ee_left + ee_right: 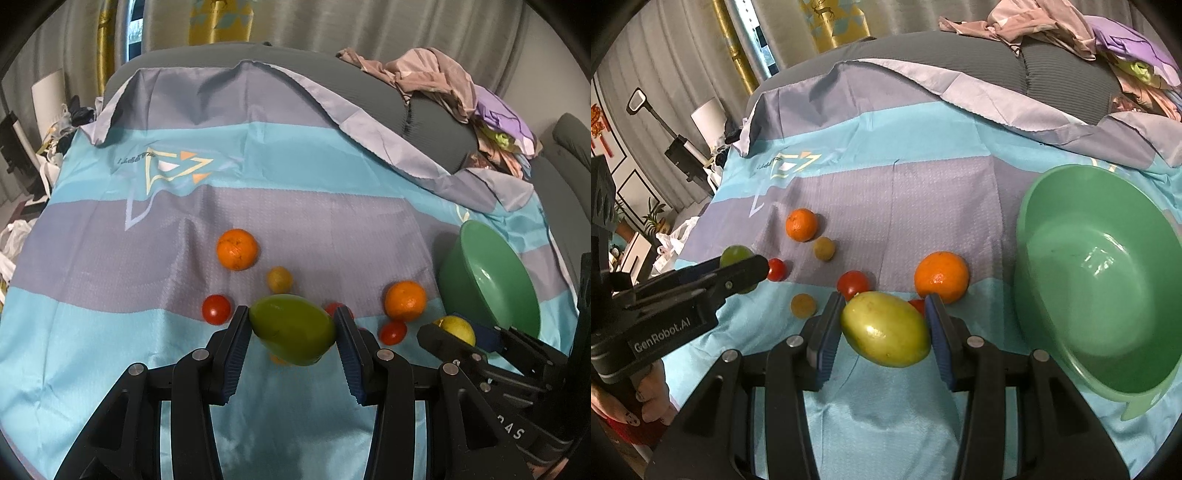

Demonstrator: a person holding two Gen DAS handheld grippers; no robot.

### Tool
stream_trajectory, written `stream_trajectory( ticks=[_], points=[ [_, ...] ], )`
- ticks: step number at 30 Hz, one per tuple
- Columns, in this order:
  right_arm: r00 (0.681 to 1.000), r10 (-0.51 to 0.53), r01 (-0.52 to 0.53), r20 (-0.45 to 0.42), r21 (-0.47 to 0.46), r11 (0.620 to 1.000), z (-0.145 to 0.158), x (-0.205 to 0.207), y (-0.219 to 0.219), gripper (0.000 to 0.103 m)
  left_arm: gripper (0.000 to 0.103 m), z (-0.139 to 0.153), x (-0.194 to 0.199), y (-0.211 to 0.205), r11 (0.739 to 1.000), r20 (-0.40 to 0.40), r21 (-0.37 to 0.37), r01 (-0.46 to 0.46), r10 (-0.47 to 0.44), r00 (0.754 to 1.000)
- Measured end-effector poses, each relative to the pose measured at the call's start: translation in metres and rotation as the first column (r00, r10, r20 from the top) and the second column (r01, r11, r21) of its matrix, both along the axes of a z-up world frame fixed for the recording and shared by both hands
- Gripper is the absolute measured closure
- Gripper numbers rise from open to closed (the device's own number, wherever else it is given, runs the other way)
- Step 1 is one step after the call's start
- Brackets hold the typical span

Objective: Organize fruits
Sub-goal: 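Carry the green pear and yellow-green mango in both tools toward the green bowl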

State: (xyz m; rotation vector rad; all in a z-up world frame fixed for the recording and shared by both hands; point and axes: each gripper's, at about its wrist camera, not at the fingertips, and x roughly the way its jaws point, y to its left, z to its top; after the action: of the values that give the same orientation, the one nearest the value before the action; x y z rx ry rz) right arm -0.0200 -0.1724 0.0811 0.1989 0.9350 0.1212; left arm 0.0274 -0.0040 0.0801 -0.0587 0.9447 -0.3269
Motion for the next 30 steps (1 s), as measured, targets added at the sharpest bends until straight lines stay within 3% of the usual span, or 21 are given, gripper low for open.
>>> stream_trajectory(
  ticks=[30],
  points=[
    [0.999,-0.031,0.029,0.036,0.044,0.999,0.016,-0.008,-0.014,0.058,0.057,0.011,-0.022,-0.008,0.999,0.076,0.027,0.026,-0.028,0.997]
  ],
)
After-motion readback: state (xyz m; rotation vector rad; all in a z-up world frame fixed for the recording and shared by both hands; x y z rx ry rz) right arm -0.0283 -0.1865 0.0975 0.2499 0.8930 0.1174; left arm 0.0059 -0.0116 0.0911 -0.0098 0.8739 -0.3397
